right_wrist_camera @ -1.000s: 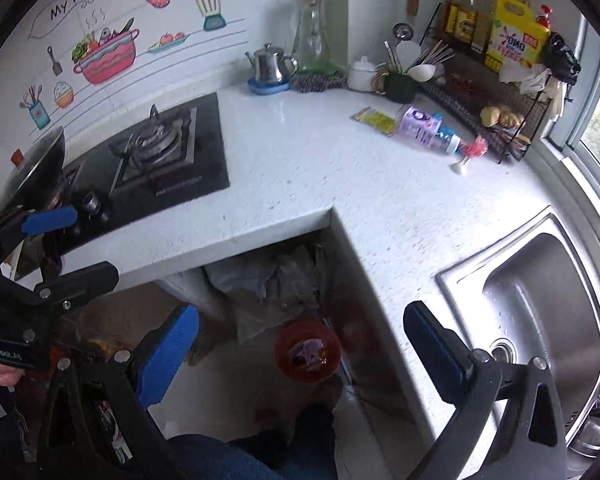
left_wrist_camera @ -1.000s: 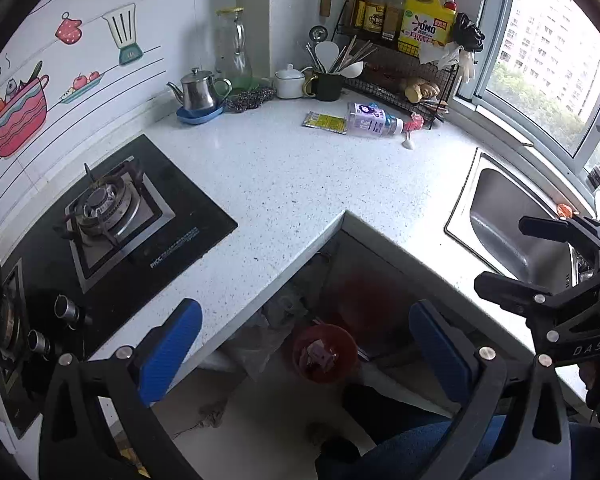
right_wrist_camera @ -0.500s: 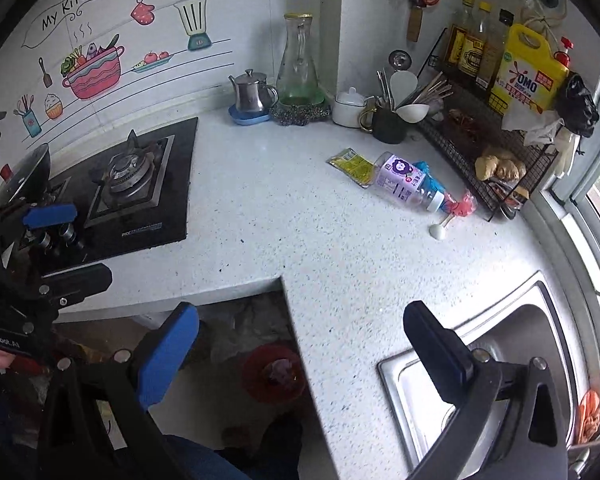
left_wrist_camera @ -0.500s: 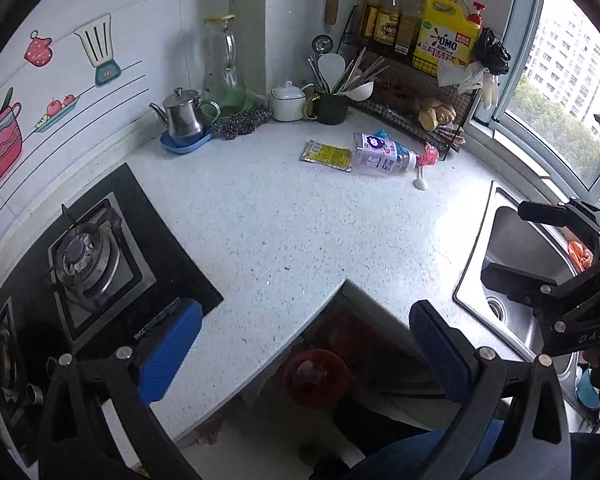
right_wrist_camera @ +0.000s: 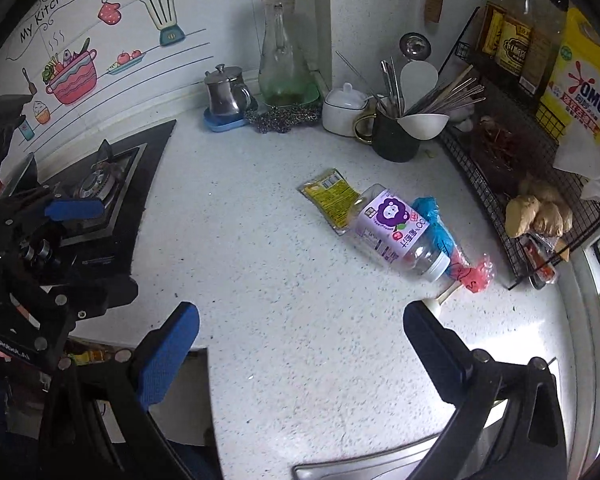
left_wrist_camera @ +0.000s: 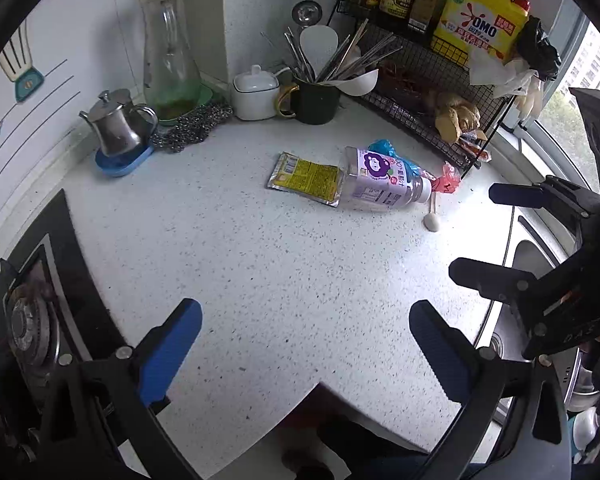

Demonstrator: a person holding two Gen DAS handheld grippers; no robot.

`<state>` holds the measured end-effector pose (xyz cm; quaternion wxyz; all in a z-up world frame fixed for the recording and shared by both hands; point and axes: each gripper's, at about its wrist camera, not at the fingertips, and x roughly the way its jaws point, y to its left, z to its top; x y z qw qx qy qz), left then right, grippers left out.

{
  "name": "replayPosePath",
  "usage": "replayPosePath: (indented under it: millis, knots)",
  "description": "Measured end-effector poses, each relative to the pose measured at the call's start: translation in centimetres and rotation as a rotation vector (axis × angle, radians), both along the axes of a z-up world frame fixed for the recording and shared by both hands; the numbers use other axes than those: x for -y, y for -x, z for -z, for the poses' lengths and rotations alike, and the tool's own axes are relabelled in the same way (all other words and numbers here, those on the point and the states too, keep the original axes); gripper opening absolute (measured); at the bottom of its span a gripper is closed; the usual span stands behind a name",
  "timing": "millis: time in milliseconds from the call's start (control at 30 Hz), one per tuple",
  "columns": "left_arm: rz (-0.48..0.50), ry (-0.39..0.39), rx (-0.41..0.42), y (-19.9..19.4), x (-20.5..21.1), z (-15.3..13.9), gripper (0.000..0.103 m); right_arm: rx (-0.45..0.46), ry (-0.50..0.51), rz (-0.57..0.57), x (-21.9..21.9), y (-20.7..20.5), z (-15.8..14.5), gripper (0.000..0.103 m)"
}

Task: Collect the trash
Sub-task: 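Grasp the purple-label juice bottle with the right tool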

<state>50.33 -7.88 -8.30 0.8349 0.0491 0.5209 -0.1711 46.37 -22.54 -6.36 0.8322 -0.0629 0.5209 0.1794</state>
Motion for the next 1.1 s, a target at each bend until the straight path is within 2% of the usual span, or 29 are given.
replayPosePath:
  millis: [200,400,567,767,900,967,1100]
  knots:
    - [-0.055,-0.009,-0.022,-4.2,2.2,1.4,0.103,-0.043,0.011,-0.049,1.8,-5.4,2.6,0.102]
    - [-0.097,0.003,-0.064,-7.7,2.6,3.1,0.103,-0.056,0.074,-0.129,2.6,-10.3,5.3,0.102]
    - [-0.119,-0.015,-0.082,-9.7,2.8,4.2,0.103,-0.068,0.117,-0.241,2.0,-12.9,7.3,0.102]
    - [-0.133,-0.01,-0.113,-10.3,2.8,5.1,0.103,-0.085,0.203,-0.352,0.4,-14.4,10.1,0.101]
    - [-0.118,-0.028,-0.117,-10.3,3.0,5.4,0.103,-0.13,0.209,-0.382,-0.1,-15.1,11.6,0.092]
    - [-0.113,-0.034,-0.118,-10.2,3.1,5.4,0.103,-0.149,0.202,-0.384,-0.2,-15.2,12.1,0.078]
    - [-0.094,-0.037,-0.111,-10.1,3.1,5.1,0.103,-0.153,0.165,-0.38,-0.2,-15.0,12.0,0.076]
